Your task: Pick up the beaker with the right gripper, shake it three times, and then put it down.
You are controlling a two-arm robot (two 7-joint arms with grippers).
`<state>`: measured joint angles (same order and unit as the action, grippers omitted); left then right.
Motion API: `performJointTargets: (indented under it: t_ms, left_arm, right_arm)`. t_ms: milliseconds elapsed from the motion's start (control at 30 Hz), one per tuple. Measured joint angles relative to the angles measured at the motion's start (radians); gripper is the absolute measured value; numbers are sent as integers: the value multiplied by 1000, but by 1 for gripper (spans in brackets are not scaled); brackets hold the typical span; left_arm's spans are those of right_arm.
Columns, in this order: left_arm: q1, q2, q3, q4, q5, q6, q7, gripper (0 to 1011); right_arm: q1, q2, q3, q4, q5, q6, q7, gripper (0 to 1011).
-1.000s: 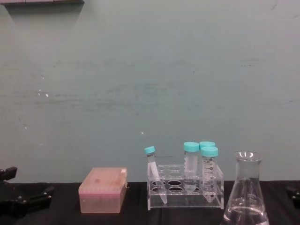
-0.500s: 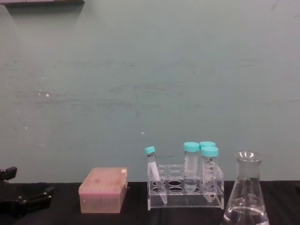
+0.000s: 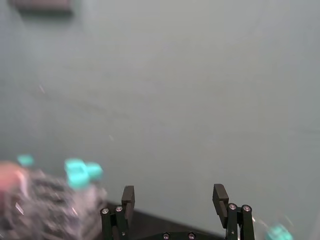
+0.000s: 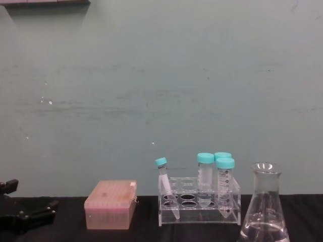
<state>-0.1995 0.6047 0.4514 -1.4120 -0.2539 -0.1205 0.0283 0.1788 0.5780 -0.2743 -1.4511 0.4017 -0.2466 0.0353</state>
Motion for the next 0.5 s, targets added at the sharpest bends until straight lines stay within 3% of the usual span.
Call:
performJointTargets:
  t_ms: [133,167,300,500]
  left_arm:
    - [0,0,0,0,0,0,0,1000]
    - [0,0,0,0,0,0,0,1000]
    - [0,0,0,0,0,0,0,1000]
    - [0,0,0,0,0,0,0,1000]
  right_arm:
    - [-2,-6,20,-29,78,-31,88,999]
    - [-6,-5,24,-41,114,-33,134,1000]
    - [-18,9,23,-74,193,-13,258,1000]
    - [-24,33,7,-100,236,45,365,1000]
